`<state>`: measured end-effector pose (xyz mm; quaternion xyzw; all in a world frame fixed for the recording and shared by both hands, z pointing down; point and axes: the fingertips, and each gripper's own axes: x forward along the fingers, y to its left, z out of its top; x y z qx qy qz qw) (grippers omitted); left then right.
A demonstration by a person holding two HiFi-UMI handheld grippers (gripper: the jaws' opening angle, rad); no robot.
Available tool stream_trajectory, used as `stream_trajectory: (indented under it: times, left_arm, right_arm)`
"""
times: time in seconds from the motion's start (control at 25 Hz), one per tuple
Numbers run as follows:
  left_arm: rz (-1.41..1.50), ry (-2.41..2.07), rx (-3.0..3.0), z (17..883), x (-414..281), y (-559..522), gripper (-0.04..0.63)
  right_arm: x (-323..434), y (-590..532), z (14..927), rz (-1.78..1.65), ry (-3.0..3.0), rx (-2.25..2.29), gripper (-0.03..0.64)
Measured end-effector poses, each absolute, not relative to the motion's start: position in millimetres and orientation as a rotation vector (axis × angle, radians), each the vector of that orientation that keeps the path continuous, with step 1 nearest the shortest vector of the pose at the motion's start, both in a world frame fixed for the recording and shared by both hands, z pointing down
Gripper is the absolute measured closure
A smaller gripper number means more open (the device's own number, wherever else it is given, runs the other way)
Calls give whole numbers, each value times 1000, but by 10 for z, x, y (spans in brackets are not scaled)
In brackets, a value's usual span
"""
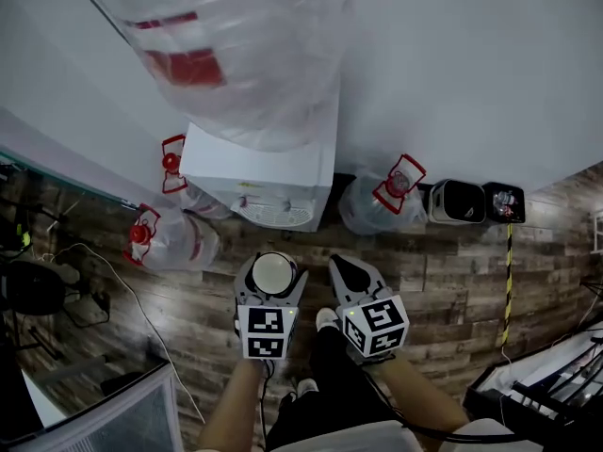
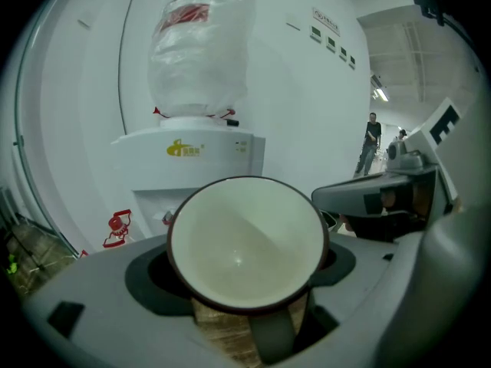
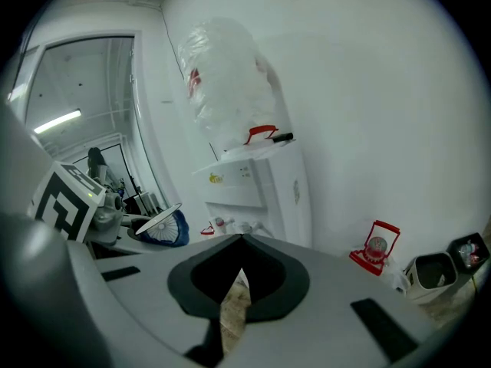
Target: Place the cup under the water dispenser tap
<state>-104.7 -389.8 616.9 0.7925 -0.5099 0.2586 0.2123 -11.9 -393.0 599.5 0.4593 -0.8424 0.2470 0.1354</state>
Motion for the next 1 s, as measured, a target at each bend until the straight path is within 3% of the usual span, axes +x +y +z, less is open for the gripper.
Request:
stream_trajectory:
  times: [1.0]
  left_arm:
    - [762, -1467, 2182, 7959, -1107, -4887, 150]
  right_arm:
    - [-193, -4751, 7586, 674, -2436, 1340, 597]
